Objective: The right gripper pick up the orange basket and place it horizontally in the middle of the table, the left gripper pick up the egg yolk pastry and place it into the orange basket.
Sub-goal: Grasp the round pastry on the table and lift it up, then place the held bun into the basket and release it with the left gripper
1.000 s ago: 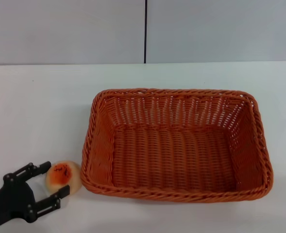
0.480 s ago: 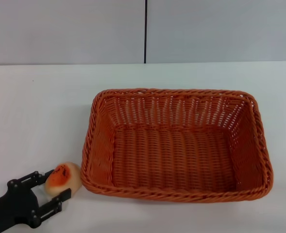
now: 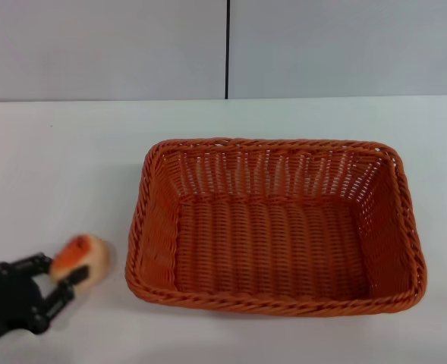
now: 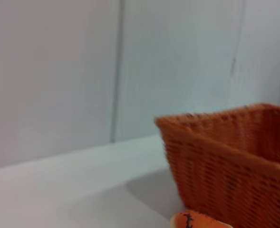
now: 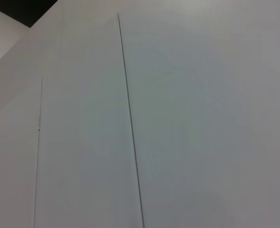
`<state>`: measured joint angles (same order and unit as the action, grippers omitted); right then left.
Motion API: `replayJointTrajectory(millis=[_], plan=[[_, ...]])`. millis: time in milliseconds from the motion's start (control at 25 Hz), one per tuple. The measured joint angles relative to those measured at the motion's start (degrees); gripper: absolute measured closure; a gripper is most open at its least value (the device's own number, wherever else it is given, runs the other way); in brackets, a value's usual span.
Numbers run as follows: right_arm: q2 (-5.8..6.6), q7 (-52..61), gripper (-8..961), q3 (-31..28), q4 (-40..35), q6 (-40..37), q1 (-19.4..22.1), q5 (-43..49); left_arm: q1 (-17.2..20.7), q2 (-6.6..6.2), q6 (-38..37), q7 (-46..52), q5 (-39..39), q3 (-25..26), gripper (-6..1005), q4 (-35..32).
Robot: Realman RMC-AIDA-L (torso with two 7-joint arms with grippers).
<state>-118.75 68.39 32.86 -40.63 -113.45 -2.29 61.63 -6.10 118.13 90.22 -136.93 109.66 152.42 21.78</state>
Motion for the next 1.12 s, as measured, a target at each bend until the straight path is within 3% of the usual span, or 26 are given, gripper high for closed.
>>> replayJointTrajectory(millis=[280,320,640,960,1120], plan=[[0.02,-1.0,512,-0.1,0.6,-0.2,-0.3,0.0,0.2,-0.18,5.4,0.0,-3.2,6.7,697,0.7],[0.02,-1.2,513,-0.1,0.6,-0.2,-0.4,0.0,-1.0,-0.16,9.7,0.5,-4.0,7.6,707,1.6],[0.01,-1.7,513,0.4,1.7,-0.1,-1.4,0.0,-6.3,0.23,17.2,2.4,-5.8,6.5,758,1.0],[0.17,-7.9,512,-6.3,9.1,1.1,-1.2,0.4,-14.3,0.52,15.9,2.2,-5.8,-5.2,861,-4.6],[0.26,-10.1,512,-9.8,12.6,2.6,-0.8,0.7,-17.0,0.62,13.0,1.8,-5.9,-9.5,843,-6.5]])
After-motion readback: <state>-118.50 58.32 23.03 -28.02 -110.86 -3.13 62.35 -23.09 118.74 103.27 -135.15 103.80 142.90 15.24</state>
